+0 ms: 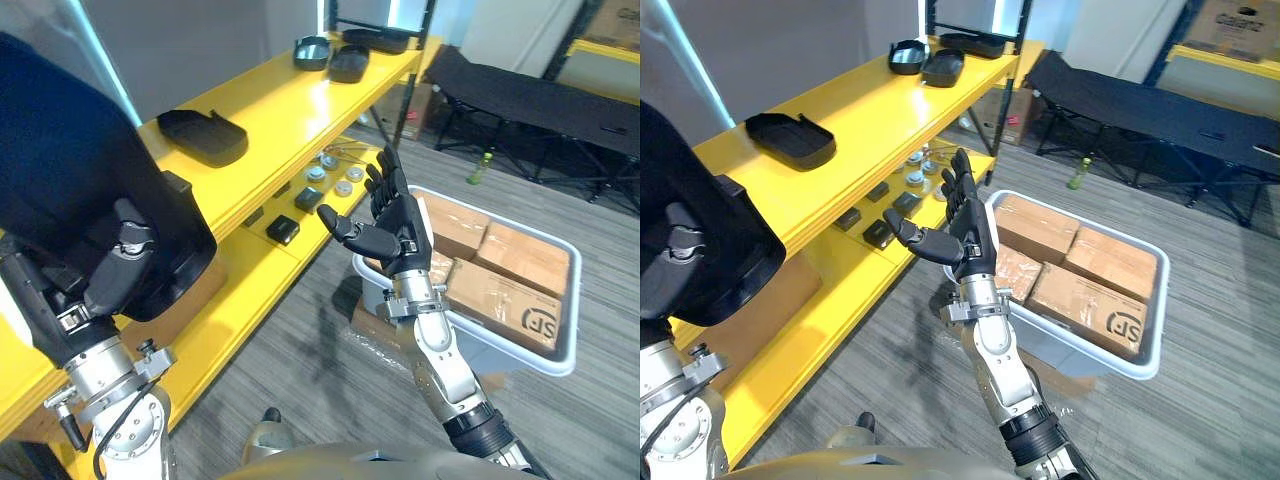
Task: Walk over and take three plastic housings, then place them on the shelf
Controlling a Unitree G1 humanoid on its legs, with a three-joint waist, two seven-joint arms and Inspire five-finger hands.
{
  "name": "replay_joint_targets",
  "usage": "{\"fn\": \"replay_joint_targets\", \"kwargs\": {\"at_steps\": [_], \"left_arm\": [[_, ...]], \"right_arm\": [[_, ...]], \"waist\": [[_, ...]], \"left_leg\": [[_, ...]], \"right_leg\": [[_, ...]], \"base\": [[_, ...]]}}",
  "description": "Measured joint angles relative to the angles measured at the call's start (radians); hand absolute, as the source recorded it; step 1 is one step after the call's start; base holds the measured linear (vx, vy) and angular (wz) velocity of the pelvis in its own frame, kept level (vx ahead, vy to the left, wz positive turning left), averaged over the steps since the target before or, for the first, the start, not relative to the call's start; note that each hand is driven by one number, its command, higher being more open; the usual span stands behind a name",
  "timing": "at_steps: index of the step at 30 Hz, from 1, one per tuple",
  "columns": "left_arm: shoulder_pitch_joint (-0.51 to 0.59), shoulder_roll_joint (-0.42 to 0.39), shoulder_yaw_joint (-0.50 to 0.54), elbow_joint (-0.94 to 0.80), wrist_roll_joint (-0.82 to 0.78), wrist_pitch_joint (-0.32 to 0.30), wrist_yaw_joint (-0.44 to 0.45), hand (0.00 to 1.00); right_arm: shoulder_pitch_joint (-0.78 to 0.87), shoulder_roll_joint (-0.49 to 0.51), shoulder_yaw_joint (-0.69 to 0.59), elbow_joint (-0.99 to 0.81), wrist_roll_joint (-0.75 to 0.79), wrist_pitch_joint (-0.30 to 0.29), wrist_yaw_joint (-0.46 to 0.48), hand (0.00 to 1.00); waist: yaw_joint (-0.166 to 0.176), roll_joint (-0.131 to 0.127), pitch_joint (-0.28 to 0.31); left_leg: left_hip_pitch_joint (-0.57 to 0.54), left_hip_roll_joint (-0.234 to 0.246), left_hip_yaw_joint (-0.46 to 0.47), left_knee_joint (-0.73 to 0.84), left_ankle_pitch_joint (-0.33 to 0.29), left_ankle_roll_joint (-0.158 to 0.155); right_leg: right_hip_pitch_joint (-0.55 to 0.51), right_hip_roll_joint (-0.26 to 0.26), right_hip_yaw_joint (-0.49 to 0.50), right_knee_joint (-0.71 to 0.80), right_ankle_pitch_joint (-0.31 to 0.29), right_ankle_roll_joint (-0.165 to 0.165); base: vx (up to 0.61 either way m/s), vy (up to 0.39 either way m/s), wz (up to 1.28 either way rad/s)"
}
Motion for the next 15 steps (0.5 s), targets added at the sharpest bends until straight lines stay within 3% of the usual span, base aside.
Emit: {"fn": "replay_joint_targets", "kwargs": {"at_steps": [3, 5, 7, 9, 10, 12, 15], "left_arm": [[-0.004, 0.001, -0.041, 0.0, -0.049, -0.023, -0.103, 0.0], [-0.003, 0.002, -0.062, 0.0, -0.067, -0.052, -0.186, 0.0], [-0.009, 0.014, -0.064, -0.001, -0.146, -0.081, -0.281, 0.0], [-0.012, 0.021, -0.071, -0.001, -0.203, -0.091, -0.327, 0.0], [-0.028, 0.042, -0.095, 0.004, -0.267, -0.101, -0.372, 0.0], [-0.057, 0.065, -0.132, 0.011, -0.298, -0.107, -0.418, 0.0], [-0.087, 0.097, -0.19, 0.018, -0.311, -0.111, -0.482, 0.0]], "right_arm": [[0.001, 0.0, -0.005, 0.0, -0.002, 0.023, -0.001, 1.0], [0.005, -0.003, -0.013, 0.007, -0.045, 0.026, -0.004, 1.0], [0.002, 0.003, -0.005, 0.009, -0.078, 0.027, 0.018, 1.0], [0.002, 0.004, 0.007, 0.009, -0.078, 0.027, 0.025, 1.0], [0.002, 0.006, 0.009, 0.008, -0.076, 0.026, 0.03, 1.0], [0.003, 0.004, 0.005, 0.008, -0.075, 0.026, 0.035, 1.0], [0.01, 0.003, -0.005, 0.008, -0.075, 0.026, 0.071, 1.0]], "waist": [[-0.009, 0.008, 0.014], [-0.003, 0.02, 0.026], [0.018, 0.026, 0.041], [0.018, 0.023, 0.044], [0.008, 0.014, 0.046], [-0.006, 0.008, 0.046], [-0.011, 0.006, 0.05]], "left_leg": [[-0.047, -0.009, 0.066, 0.004, 0.036, 0.04], [-0.058, -0.017, 0.091, -0.001, 0.064, 0.046], [-0.073, -0.036, 0.089, -0.002, 0.068, 0.051], [-0.078, -0.042, 0.086, -0.009, 0.072, 0.059], [-0.087, -0.051, 0.083, -0.021, 0.086, 0.075], [-0.088, -0.06, 0.083, -0.051, 0.124, 0.086], [-0.087, -0.061, 0.082, -0.069, 0.157, 0.079]], "right_leg": [[0.024, -0.017, -0.104, 0.034, -0.026, 0.012], [0.042, -0.03, -0.159, 0.061, -0.039, 0.013], [0.03, -0.06, -0.16, 0.116, -0.075, -0.002], [0.01, -0.074, -0.145, 0.161, -0.111, -0.029], [-0.029, -0.074, -0.065, 0.212, -0.163, -0.037], [-0.044, -0.077, -0.044, 0.242, -0.181, -0.036], [-0.05, -0.077, -0.041, 0.242, -0.166, -0.011]], "base": [[-0.04, 0.03, 1.2], [-0.05, 0.084, 1.03], [-0.04, 0.111, 0.42], [-0.07, 0.067, 0.3], [-0.1, 0.03, 0.44], [-0.08, -0.014, 0.46], [-0.04, -0.008, 0.11]]}}
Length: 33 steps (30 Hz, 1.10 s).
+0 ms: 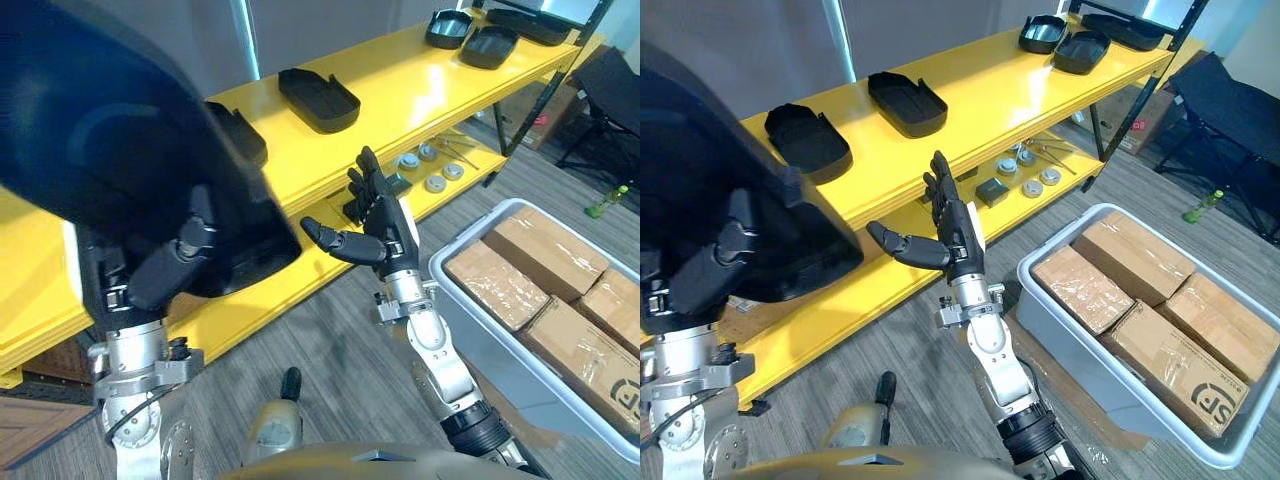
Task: Walk over and take three plastic housings, then place them on the shelf
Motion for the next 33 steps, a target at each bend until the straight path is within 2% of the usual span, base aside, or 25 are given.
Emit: {"fn": "replay_joint_targets", "kwargs": {"at_steps": [4, 6, 9, 12, 13, 14, 15, 16, 17, 18, 19, 20, 21, 22, 23, 24, 25, 26, 27, 28, 29, 30, 31, 32, 33], "left_arm": [[-0.001, 0.003, -0.03, 0.014, -0.014, 0.0, -0.02, 0.0], [0.008, -0.001, -0.038, 0.035, -0.039, 0.0, -0.019, 0.0], [0.013, -0.005, -0.038, 0.036, -0.048, 0.0, -0.023, 0.0], [0.013, -0.005, -0.037, 0.036, -0.057, 0.0, -0.039, 0.0], [0.012, -0.005, -0.037, 0.036, -0.06, 0.0, -0.05, 0.0], [0.012, -0.005, -0.036, 0.036, -0.061, 0.0, -0.054, 0.0], [0.013, -0.003, -0.029, 0.035, -0.061, 0.0, -0.063, 0.0], [0.013, 0.004, -0.023, 0.033, -0.059, 0.0, -0.068, 0.0], [0.013, 0.01, -0.022, 0.031, -0.058, 0.0, -0.069, 0.0], [0.007, 0.016, -0.014, 0.031, -0.056, 0.001, -0.069, 0.0], [0.008, 0.019, -0.011, 0.032, -0.049, 0.01, -0.061, 0.0], [0.011, 0.029, -0.003, 0.032, -0.039, 0.013, -0.057, 0.0], [0.008, 0.045, 0.024, 0.032, -0.007, 0.015, -0.043, 0.0], [0.007, 0.055, 0.053, 0.033, 0.014, 0.023, -0.014, 0.0], [0.007, 0.058, 0.066, 0.036, 0.019, 0.03, 0.0, 0.0], [0.007, 0.056, 0.087, 0.045, 0.017, 0.034, 0.027, 0.0], [0.004, 0.056, 0.097, 0.051, 0.016, 0.034, 0.036, 0.0], [-0.012, 0.057, 0.1, 0.065, 0.012, 0.033, 0.052, 0.0], [-0.034, 0.058, 0.098, 0.076, 0.003, 0.031, 0.057, 0.0], [-0.046, 0.06, 0.091, 0.084, 0.0, 0.028, 0.057, 0.0], [-0.059, 0.063, 0.08, 0.103, 0.001, 0.023, 0.058, 0.0], [-0.061, 0.065, 0.078, 0.115, 0.001, 0.024, 0.055, 0.0], [-0.06, 0.067, 0.082, 0.115, 0.001, 0.024, 0.053, 0.0], [-0.065, 0.042, 0.078, 0.131, 0.001, 0.024, 0.046, 0.0], [-0.064, 0.026, 0.075, 0.136, -0.001, 0.033, 0.044, 0.0]], "right_arm": [[0.022, -0.009, -0.027, 0.0, 0.008, 0.0, 0.063, 1.0], [0.038, -0.008, -0.029, 0.0, 0.008, 0.0, 0.083, 1.0], [0.041, -0.007, -0.027, 0.0, 0.017, -0.001, 0.088, 1.0], [0.039, -0.004, -0.024, 0.0, 0.017, -0.004, 0.087, 1.0], [0.034, -0.003, -0.021, 0.0, 0.017, -0.006, 0.08, 1.0], [0.032, -0.002, -0.02, 0.0, 0.017, -0.006, 0.078, 1.0], [0.026, 0.003, -0.017, 0.0, 0.017, -0.007, 0.076, 1.0], [0.027, 0.01, -0.017, -0.001, 0.017, -0.011, 0.078, 1.0], [0.031, 0.013, -0.017, -0.006, 0.017, -0.012, 0.079, 1.0], [0.033, 0.015, -0.018, -0.014, 0.016, -0.02, 0.081, 1.0], [0.035, 0.014, -0.022, -0.014, 0.015, -0.027, 0.081, 1.0], [0.034, 0.015, -0.025, -0.012, 0.012, -0.028, 0.081, 1.0], [0.026, 0.02, -0.025, -0.01, 0.006, -0.029, 0.089, 1.0], [0.013, 0.024, -0.024, -0.007, 0.007, -0.029, 0.098, 1.0], [0.007, 0.026, -0.024, -0.007, 0.007, -0.03, 0.1, 1.0], [-0.008, 0.028, -0.025, -0.007, 0.006, -0.031, 0.102, 1.0], [-0.018, 0.027, -0.027, -0.008, 0.006, -0.032, 0.103, 1.0], [-0.038, 0.016, -0.038, -0.016, 0.006, -0.038, 0.102, 1.0], [-0.049, -0.002, -0.059, -0.04, 0.007, -0.049, 0.095, 1.0], [-0.049, -0.01, -0.076, -0.054, 0.007, -0.055, 0.091, 1.0], [-0.048, -0.016, -0.118, -0.077, 0.008, -0.057, 0.088, 1.0], [-0.047, -0.02, -0.16, -0.092, 0.012, -0.059, 0.088, 1.0], [-0.047, -0.023, -0.175, -0.097, 0.021, -0.063, 0.087, 1.0], [-0.044, -0.047, -0.203, -0.097, 0.05, -0.079, 0.088, 1.0], [-0.043, -0.071, -0.22, -0.097, 0.059, -0.081, 0.089, 1.0]], "waist": [[-0.002, 0.007, 0.004], [-0.014, 0.009, 0.017], [-0.003, 0.007, 0.043], [0.014, 0.007, 0.058], [0.029, 0.009, 0.063], [0.033, 0.008, 0.065], [0.045, -0.004, 0.07], [0.056, -0.008, 0.062], [0.057, -0.009, 0.056], [0.057, -0.014, 0.05], [0.048, -0.028, 0.037], [0.042, -0.033, 0.032], [0.039, -0.032, 0.033], [0.032, -0.035, 0.031], [0.031, -0.025, 0.036], [0.031, -0.012, 0.041], [0.028, -0.008, 0.038], [0.016, 0.004, 0.03], [-0.007, 0.005, 0.022], [-0.015, 0.007, 0.022], [-0.029, 0.003, 0.02], [-0.035, -0.011, 0.011], [-0.035, -0.025, 0.003], [-0.04, -0.008, -0.009], [-0.042, 0.016, -0.014]], "left_leg": [[0.003, 0.013, 0.013, 0.0, 0.002, 0.001], [0.004, 0.019, 0.014, 0.006, -0.005, 0.007], [-0.03, 0.03, 0.026, 0.085, -0.042, 0.007], [-0.116, 0.032, 0.025, 0.297, -0.156, 0.015], [-0.156, 0.031, 0.028, 0.431, -0.235, 0.028], [-0.161, 0.03, 0.032, 0.46, -0.254, 0.033], [-0.177, 0.029, 0.064, 0.562, -0.317, 0.06], [-0.185, 0.024, 0.121, 0.66, -0.391, 0.102], [-0.181, 0.016, 0.133, 0.681, -0.44, 0.114], [-0.188, -0.002, 0.121, 0.721, -0.498, 0.1], [-0.187, -0.042, 0.095, 0.716, -0.515, 0.115], [-0.181, -0.057, 0.086, 0.696, -0.516, 0.116], [-0.162, -0.08, 0.063, 0.655, -0.512, 0.128], [-0.122, -0.096, 0.029, 0.611, -0.501, 0.152], [-0.094, -0.099, 0.017, 0.584, -0.494, 0.149], [-0.027, -0.106, -0.003, 0.512, -0.475, 0.143], [0.001, -0.108, -0.016, 0.476, -0.465, 0.139], [0.041, -0.108, -0.055, 0.422, -0.45, 0.13], [0.062, -0.113, -0.108, 0.396, -0.446, 0.125], [0.069, -0.121, -0.136, 0.388, -0.447, 0.123], [0.095, -0.14, -0.189, 0.369, -0.453, 0.113], [0.113, -0.162, -0.221, 0.372, -0.465, 0.093], [0.116, -0.174, -0.227, 0.38, -0.476, 0.076], [0.121, -0.168, -0.236, 0.411, -0.507, 0.042], [0.119, -0.131, -0.213, 0.428, -0.508, 0.028]], "right_leg": [[-0.016, 0.003, 0.026, 0.017, -0.01, -0.005], [-0.026, 0.002, 0.037, 0.037, -0.024, 0.01], [-0.041, -0.002, 0.056, 0.064, -0.04, 0.022], [-0.043, -0.022, 0.057, 0.114, -0.069, 0.037], [-0.029, -0.044, 0.058, 0.147, -0.093, 0.052], [-0.027, -0.049, 0.058, 0.153, -0.099, 0.057], [-0.005, -0.071, 0.054, 0.166, -0.116, 0.076], [0.037, -0.088, 0.044, 0.161, -0.125, 0.092], [0.062, -0.087, 0.044, 0.164, -0.126, 0.09], [0.035, -0.124, 0.085, 0.298, -0.13, 0.01], [-0.072, -0.164, 0.188, 0.473, -0.042, -0.093], [-0.115, -0.169, 0.241, 0.54, 0.017, -0.121], [-0.191, -0.158, 0.33, 0.653, 0.062, -0.113], [-0.244, -0.122, 0.365, 0.741, 0.012, -0.099], [-0.26, -0.103, 0.367, 0.753, -0.016, -0.1], [-0.29, -0.056, 0.36, 0.711, -0.065, -0.106], [-0.308, -0.03, 0.358, 0.667, -0.08, -0.111], [-0.347, 0.041, 0.377, 0.544, -0.098, -0.111], [-0.381, 0.11, 0.446, 0.422, -0.093, -0.101], [-0.4, 0.132, 0.491, 0.376, -0.086, -0.09], [-0.427, 0.158, 0.556, 0.299, -0.062, -0.062], [-0.432, 0.157, 0.568, 0.182, 0.016, -0.066], [-0.432, 0.155, 0.564, 0.116, 0.097, -0.086], [-0.407, 0.153, 0.524, 0.085, 0.157, -0.088], [-0.366, 0.171, 0.491, 0.049, 0.168, -0.104]], "base": [[-0.09, -0.005, -0.13], [-0.12, -0.009, -0.04], [-0.1, 0.004, -0.13], [-0.02, 0.087, 0.01], [0.03, 0.15, 0.04], [0.04, 0.199, 0.04], [0.09, 0.185, 0.07], [0.15, 0.236, 0.14], [0.28, 0.209, 0.33], [0.34, 0.248, 0.69], [0.34, 0.266, 0.77], [0.34, 0.284, 0.86], [0.38, 0.184, 0.76], [0.5, 0.141, 0.72], [0.52, 0.092, 0.58], [0.43, 0.058, 0.4], [0.43, 0.018, 0.66], [0.42, -0.039, 1.11], [0.41, -0.061, 1.33], [0.41, -0.102, 1.6], [0.42, -0.153, 1.54], [0.43, -0.184, 1.42], [0.44, -0.235, 1.26], [0.35, -0.17, 0.96], [0.49, -0.213, 1.0]]}}
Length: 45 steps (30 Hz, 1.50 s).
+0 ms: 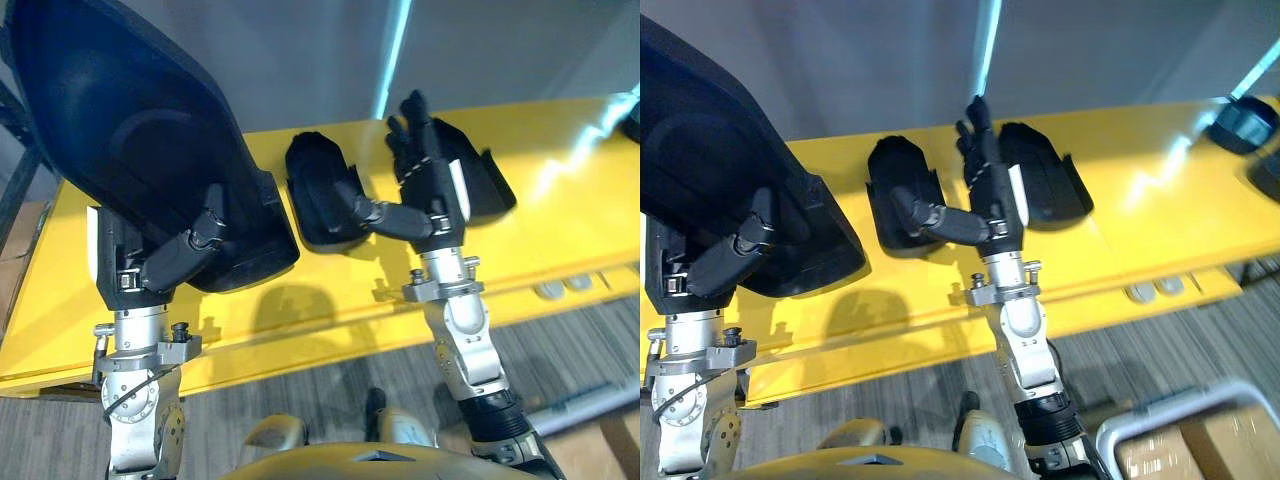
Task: Walk over and take three plastic housings, then place them on the shelf
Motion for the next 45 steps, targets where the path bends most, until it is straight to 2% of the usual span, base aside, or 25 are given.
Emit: {"fn": "replay_joint_targets", "kwargs": {"at_steps": [2, 4, 5, 6, 7, 8, 14, 15, 16, 17, 18, 19, 20, 21, 22, 23, 25, 26, 28, 30, 31, 35, 40, 43, 45], "left_arm": [[-0.008, -0.002, 0.0, 0.001, -0.022, 0.002, -0.027, 0.0], [-0.028, 0.001, -0.013, 0.003, -0.022, 0.003, -0.047, 0.0], [-0.03, 0.0, -0.022, 0.003, -0.02, 0.004, -0.049, 0.0], [-0.027, -0.003, -0.04, 0.002, -0.019, 0.007, -0.049, 0.0], [-0.013, -0.005, -0.054, 0.002, -0.017, 0.008, -0.046, 0.0], [-0.004, -0.007, -0.055, 0.001, -0.016, 0.009, -0.04, 0.0], [0.02, -0.032, -0.055, 0.001, 0.002, 0.02, -0.017, 0.0], [0.02, -0.032, -0.055, 0.001, 0.017, 0.021, -0.022, 0.0], [0.02, -0.031, -0.056, 0.001, 0.024, 0.02, -0.025, 0.0], [0.028, -0.026, -0.057, 0.001, 0.025, 0.019, -0.04, 0.0], [0.043, -0.031, -0.057, 0.001, 0.025, 0.018, -0.044, 0.0], [0.054, -0.031, -0.055, 0.0, 0.026, 0.015, -0.044, 0.0], [0.06, -0.031, -0.054, -0.001, 0.025, 0.013, -0.044, 0.0], [0.067, -0.032, -0.054, -0.003, 0.025, 0.012, -0.054, 0.0], [0.069, -0.031, -0.054, -0.003, 0.025, 0.013, -0.077, 0.0], [0.062, -0.02, -0.051, -0.005, 0.025, 0.013, -0.086, 0.0], [0.061, 0.003, -0.044, -0.005, 0.025, 0.023, -0.094, 0.0], [0.061, 0.005, -0.036, -0.005, 0.026, 0.026, -0.094, 0.0], [0.039, 0.014, -0.003, -0.004, 0.023, 0.062, -0.083, 0.0], [0.01, 0.019, 0.008, -0.003, 0.022, 0.071, -0.086, 0.0], [-0.024, 0.017, 0.008, -0.003, 0.02, 0.088, -0.085, 0.0], [-0.043, 0.014, -0.009, -0.003, 0.023, 0.107, -0.062, 0.0], [0.016, -0.034, -0.036, -0.013, 0.028, 0.129, -0.004, 0.0], [0.049, -0.04, -0.031, -0.013, 0.07, 0.145, 0.009, 0.0], [0.05, -0.03, -0.031, -0.013, 0.081, 0.146, 0.011, 0.0]], "right_arm": [[-0.001, -0.022, -0.037, -0.009, 0.039, -0.001, 0.009, 1.0], [-0.001, -0.003, -0.092, -0.024, 0.039, -0.015, 0.011, 1.0], [-0.002, 0.002, -0.105, -0.027, 0.041, -0.018, 0.012, 1.0], [0.001, 0.003, -0.12, -0.032, 0.066, -0.018, 0.021, 1.0], [0.018, 0.012, -0.128, -0.033, 0.082, -0.017, 0.035, 1.0], [0.026, 0.02, -0.129, -0.036, 0.097, -0.017, 0.045, 1.0], [0.057, 0.054, -0.112, -0.07, 0.102, -0.016, 0.114, 1.0], [0.054, 0.053, -0.119, -0.073, 0.102, -0.016, 0.115, 1.0], [0.053, 0.055, -0.121, -0.073, 0.102, -0.016, 0.115, 1.0], [0.051, 0.053, -0.126, -0.072, 0.104, -0.016, 0.108, 1.0], [0.05, 0.048, -0.12, -0.07, 0.106, -0.016, 0.108, 1.0], [0.043, 0.037, -0.107, -0.07, 0.108, -0.017, 0.11, 1.0], [0.035, 0.027, -0.098, -0.07, 0.109, -0.019, 0.111, 1.0], [0.028, 0.011, -0.092, -0.07, 0.115, -0.028, 0.117, 1.0], [0.028, 0.001, -0.096, -0.07, 0.116, -0.041, 0.123, 1.0], [0.029, 0.008, -0.103, -0.069, 0.116, -0.041, 0.125, 1.0], [0.062, 0.058, -0.092, -0.066, 0.134, -0.037, 0.131, 1.0], [0.065, 0.067, -0.083, -0.066, 0.137, -0.037, 0.134, 1.0], [0.068, 0.081, -0.063, -0.079, 0.136, -0.037, 0.137, 1.0], [0.078, 0.082, -0.063, -0.101, 0.135, -0.039, 0.131, 1.0], [0.092, 0.084, -0.064, -0.116, 0.13, -0.043, 0.125, 1.0], [0.115, 0.092, -0.064, -0.11, 0.096, -0.042, 0.108, 1.0], [0.114, 0.082, -0.129, -0.111, 0.093, -0.04, 0.098, 1.0], [0.119, 0.047, -0.21, -0.111, 0.093, -0.031, 0.091, 1.0], [0.119, 0.026, -0.243, -0.114, 0.095, -0.031, 0.092, 1.0]], "waist": [[-0.002, 0.013, -0.008], [-0.004, -0.012, 0.004], [-0.006, -0.014, 0.005], [-0.013, 0.004, 0.002], [-0.007, 0.013, -0.004], [-0.008, 0.009, -0.006], [-0.016, -0.003, -0.006], [-0.033, -0.027, 0.008], [-0.039, -0.023, 0.016], [-0.037, -0.005, 0.02], [-0.035, -0.002, 0.028], [-0.034, 0.013, 0.023], [-0.035, 0.014, 0.023], [-0.036, 0.027, 0.016], [-0.044, 0.057, 0.008], [-0.05, 0.057, 0.01], [-0.03, 0.021, 0.031], [-0.025, 0.018, 0.032], [-0.043, 0.001, 0.026], [-0.043, -0.012, 0.023], [-0.043, -0.023, 0.017], [-0.037, -0.022, 0.018], [-0.042, -0.011, 0.024], [-0.044, 0.009, 0.04], [-0.047, 0.005, 0.039]], "left_leg": [[-0.018, 0.038, 0.102, 0.054, 0.017, -0.037], [-0.072, 0.041, 0.184, 0.01, -0.019, 0.002], [-0.077, 0.047, 0.196, -0.062, -0.005, -0.001], [-0.062, 0.079, 0.21, -0.228, 0.119, -0.004], [-0.043, 0.093, 0.229, -0.259, 0.227, 0.01], [-0.035, 0.088, 0.231, -0.262, 0.23, 0.009], [-0.05, 0.029, 0.207, -0.237, 0.234, 0.008], [-0.104, 0.007, 0.197, -0.159, 0.207, -0.001], [-0.131, 0.029, 0.203, -0.092, 0.181, 0.008], [-0.155, 0.114, 0.2, -0.011, 0.17, -0.005], [-0.145, 0.183, 0.167, -0.002, 0.182, -0.034], [-0.112, 0.217, 0.123, -0.01, 0.203, -0.07], [-0.096, 0.225, 0.115, -0.011, 0.214, -0.089], [-0.072, 0.23, 0.12, -0.026, 0.181, -0.146], [-0.046, 0.23, 0.185, -0.047, 0.073, -0.146], [-0.045, 0.222, 0.213, -0.044, 0.044, -0.134], [-0.052, 0.194, 0.296, 0.016, 0.005, -0.076], [-0.052, 0.197, 0.314, 0.013, 0.0, -0.054], [-0.068, 0.189, 0.309, -0.012, 0.029, -0.037], [-0.076, 0.168, 0.289, -0.031, 0.055, -0.032], [-0.095, 0.143, 0.264, -0.039, 0.073, -0.026], [-0.102, 0.125, 0.218, -0.061, 0.109, -0.032], [-0.119, 0.153, 0.16, -0.098, 0.18, -0.059], [-0.119, 0.184, 0.18, -0.098, 0.244, -0.05], [-0.112, 0.181, 0.203, -0.152, 0.307, -0.045]], "right_leg": [[0.075, 0.017, -0.037, -0.083, -0.002, -0.007], [0.115, -0.017, -0.038, -0.12, -0.004, -0.01], [0.117, -0.024, -0.045, -0.12, -0.004, -0.01], [0.135, -0.022, -0.068, -0.12, -0.007, -0.006], [0.154, -0.019, -0.07, -0.117, -0.021, 0.004], [0.163, -0.025, -0.074, -0.117, -0.021, 0.004], [0.18, -0.094, -0.132, -0.094, -0.069, 0.028], [0.191, -0.139, -0.145, -0.093, -0.077, 0.041], [0.197, -0.14, -0.151, -0.089, -0.078, 0.042], [0.196, -0.141, -0.151, -0.064, -0.078, 0.041], [0.193, -0.147, -0.128, -0.039, -0.079, 0.042], [0.176, -0.174, -0.092, -0.003, -0.094, 0.07], [0.165, -0.19, -0.071, 0.013, -0.104, 0.09], [0.147, -0.208, -0.042, 0.024, -0.113, 0.128], [0.137, -0.214, -0.014, 0.012, -0.094, 0.168], [0.138, -0.235, 0.002, 0.002, -0.081, 0.189], [0.138, -0.266, -0.009, -0.08, 0.057, 0.147], [0.135, -0.264, -0.029, -0.094, 0.079, 0.128], [0.112, -0.209, -0.056, 0.056, -0.027, 0.116], [0.13, -0.186, -0.066, 0.056, -0.068, 0.111], [0.134, -0.196, -0.086, 0.049, -0.073, 0.109], [0.183, -0.195, -0.115, -0.004, -0.098, 0.098], [0.219, -0.144, -0.154, -0.053, -0.116, 0.103], [0.204, -0.12, -0.16, 0.022, -0.164, 0.072], [0.174, -0.128, -0.15, 0.056, -0.2, 0.049]], "base": [[0.4, -0.136, 0.59], [0.22, -0.048, 0.41], [0.18, -0.022, 0.39], [0.2, 0.034, 0.17], [0.18, 0.056, 0.11], [0.16, 0.088, 0.1], [0.05, 0.07, 0.3], [-0.02, 0.065, 0.61], [-0.07, 0.097, 0.54], [-0.07, 0.112, 0.07], [-0.09, 0.25, -0.35], [-0.05, 0.295, -0.55], [-0.04, 0.321, -0.67], [-0.05, 0.415, -0.63], [-0.05, 0.434, -0.53], [-0.12, 0.645, -0.6], [-0.18, 0.586, -0.82], [-0.15, 0.369, -0.64], [-0.06, 0.236, -0.1], [0.01, 0.13, 0.39], [0.01, 0.091, 0.64], [0.0, -0.026, 0.49], [-0.07, -0.132, 0.34], [-0.17, -0.144, 0.19], [-0.22, -0.099, 0.28]]}}
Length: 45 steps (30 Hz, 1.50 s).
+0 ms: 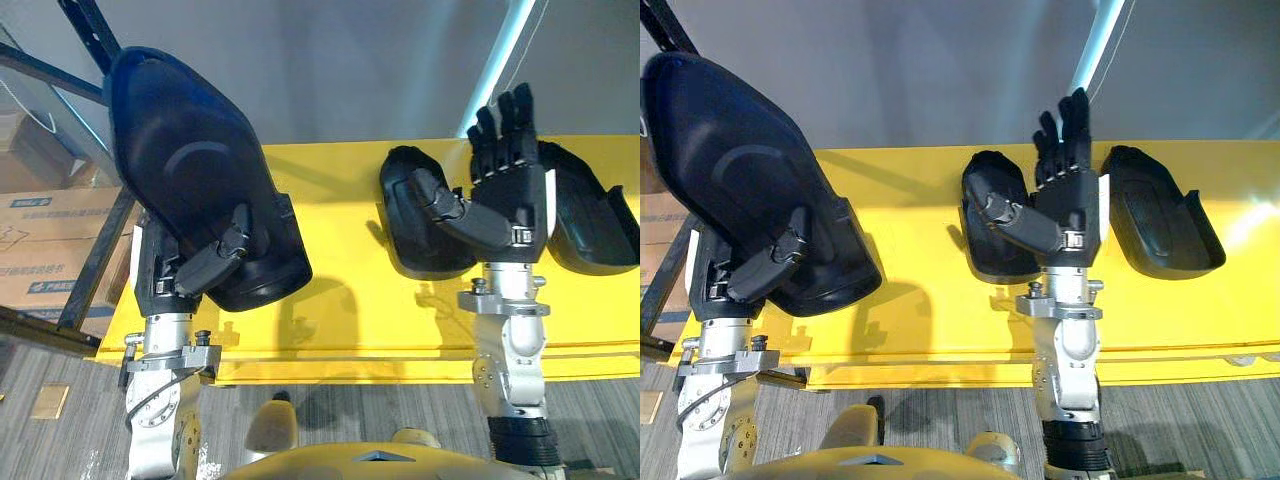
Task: Walk over and take three plastic housings, then place them on the shelf
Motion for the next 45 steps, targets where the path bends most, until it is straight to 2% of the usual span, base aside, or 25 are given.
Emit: {"fn": "replay_joint_targets", "kwargs": {"at_steps": [1, 2, 3, 4, 5, 10, 12, 15, 19, 22, 24, 29, 31, 36, 41, 45], "left_arm": [[-0.001, 0.005, 0.002, 0.0, 0.011, 0.002, 0.006, 0.0], [-0.004, 0.006, 0.002, 0.0, 0.015, 0.005, 0.006, 0.0], [-0.009, 0.006, 0.001, 0.001, 0.032, 0.02, 0.006, 0.0], [-0.026, 0.009, 0.001, 0.017, 0.051, 0.032, 0.006, 0.0], [-0.036, 0.012, 0.001, 0.027, 0.057, 0.04, 0.003, 0.0], [-0.176, 0.142, 0.01, 0.184, 0.096, 0.125, -0.038, 0.0], [-0.248, 0.192, 0.033, 0.276, 0.047, 0.179, -0.065, 0.0], [-0.37, 0.251, 0.054, 0.398, -0.005, 0.214, -0.074, 0.0], [-0.528, 0.33, 0.071, 0.612, -0.09, 0.22, -0.067, 0.0], [-0.593, 0.362, 0.082, 0.731, -0.151, 0.233, -0.056, 0.0], [-0.626, 0.365, 0.088, 0.77, -0.168, 0.243, -0.052, 0.0], [-0.769, 0.412, 0.077, 0.862, -0.167, 0.269, -0.035, 0.0], [-0.818, 0.448, 0.065, 0.892, -0.165, 0.312, -0.031, 0.0], [-0.853, 0.472, 0.034, 0.919, -0.137, 0.401, -0.061, 0.0], [-0.858, 0.516, 0.014, 0.91, -0.136, 0.422, -0.127, 0.0], [-0.858, 0.518, 0.015, 0.889, -0.102, 0.46, -0.131, 0.0]], "right_arm": [[0.001, -0.002, -0.034, -0.011, 0.003, -0.001, 0.006, 1.0], [0.002, -0.002, -0.053, -0.02, 0.004, -0.002, 0.007, 1.0], [0.013, -0.002, -0.081, -0.037, 0.009, -0.008, 0.005, 1.0], [0.025, -0.002, -0.105, -0.043, 0.01, -0.015, 0.005, 1.0], [0.03, -0.001, -0.112, -0.043, 0.011, -0.015, 0.005, 1.0], [0.044, -0.001, -0.092, -0.044, 0.011, -0.015, 0.044, 1.0], [0.044, -0.002, -0.065, -0.044, 0.01, -0.009, 0.073, 1.0], [0.042, -0.021, -0.028, -0.043, 0.007, 0.005, 0.098, 1.0], [0.006, -0.098, 0.007, -0.039, 0.007, 0.061, 0.115, 1.0], [-0.048, -0.122, 0.024, -0.02, 0.008, 0.087, 0.12, 1.0], [-0.071, -0.124, 0.024, -0.018, 0.009, 0.095, 0.122, 1.0], [-0.145, -0.165, 0.039, -0.013, 0.012, 0.127, 0.123, 1.0], [-0.156, -0.165, 0.057, -0.001, 0.012, 0.136, 0.122, 1.0], [-0.156, -0.166, 0.076, -0.001, 0.012, 0.149, 0.108, 1.0], [-0.155, -0.166, 0.102, -0.002, 0.012, 0.156, 0.106, 1.0], [-0.153, -0.166, 0.118, -0.01, 0.012, 0.165, 0.106, 1.0]], "waist": [[-0.016, -0.012, -0.002], [-0.021, -0.009, 0.0], [-0.028, 0.012, -0.008], [-0.047, 0.031, -0.01], [-0.053, 0.036, -0.01], [-0.066, 0.031, -0.008], [-0.073, 0.021, -0.01], [-0.073, 0.02, -0.011], [-0.082, 0.022, -0.01], [-0.1, 0.029, -0.005], [-0.1, 0.037, 0.002], [-0.122, 0.057, 0.068], [-0.127, 0.057, 0.095], [-0.134, 0.061, 0.128], [-0.133, 0.063, 0.152], [-0.131, 0.068, 0.158]], "left_leg": [[0.04, -0.001, 0.004, -0.127, 0.073, -0.001], [0.048, 0.0, 0.026, -0.132, 0.064, 0.0], [0.06, 0.0, 0.071, -0.112, 0.018, -0.007], [0.093, 0.004, 0.109, -0.151, -0.003, -0.012], [0.108, 0.008, 0.122, -0.174, -0.006, -0.017], [0.118, 0.0, 0.192, -0.21, 0.007, -0.012], [0.118, -0.004, 0.216, -0.23, 0.023, -0.007], [0.12, -0.02, 0.226, -0.258, 0.047, 0.009], [0.122, -0.027, 0.229, -0.294, 0.073, 0.013], [0.118, -0.027, 0.238, -0.295, 0.078, 0.013], [0.114, -0.027, 0.244, -0.295, 0.078, 0.014], [0.078, -0.028, 0.249, -0.29, 0.09, 0.018], [0.076, -0.026, 0.254, -0.289, 0.094, 0.017], [0.078, -0.026, 0.263, -0.288, 0.094, 0.017], [0.08, -0.022, 0.264, -0.274, 0.089, 0.013], [0.078, -0.02, 0.265, -0.27, 0.088, 0.012]], "right_leg": [[-0.016, -0.02, -0.008, 0.004, -0.003, 0.001], [-0.022, -0.021, -0.016, 0.008, -0.002, 0.003], [-0.035, -0.014, -0.019, 0.017, 0.007, 0.005], [-0.037, -0.009, -0.029, 0.022, 0.018, 0.013], [-0.04, -0.008, -0.03, 0.027, 0.019, 0.014], [-0.067, 0.01, 0.028, -0.031, 0.08, 0.016], [-0.068, 0.016, 0.053, -0.085, 0.129, 0.02], [-0.067, 0.014, 0.065, -0.127, 0.169, 0.034], [-0.083, 0.012, 0.068, -0.127, 0.178, 0.036], [-0.093, 0.012, 0.073, -0.124, 0.18, 0.035], [-0.106, 0.012, 0.086, -0.118, 0.18, 0.035], [-0.157, 0.01, 0.098, -0.087, 0.179, 0.033], [-0.175, 0.01, 0.11, -0.069, 0.175, 0.029], [-0.189, 0.01, 0.123, -0.043, 0.164, 0.025], [-0.197, 0.008, 0.125, -0.003, 0.139, 0.02], [-0.216, 0.004, 0.128, 0.034, 0.118, 0.017]], "base": [[-0.16, -0.055, 0.37], [-0.15, -0.073, 0.39], [-0.1, -0.075, 0.27], [-0.09, -0.056, 0.2], [-0.09, -0.005, 0.01], [-0.1, 0.071, -0.33], [-0.04, 0.081, -0.31], [-0.02, 0.064, -0.1], [-0.01, 0.02, 0.01], [-0.01, 0.005, -0.04], [-0.02, 0.008, -0.15], [-0.05, 0.004, -0.02], [-0.02, -0.013, -0.09], [0.01, -0.002, -0.06], [0.0, 0.0, 0.0], [0.0, 0.0, 0.0]]}}
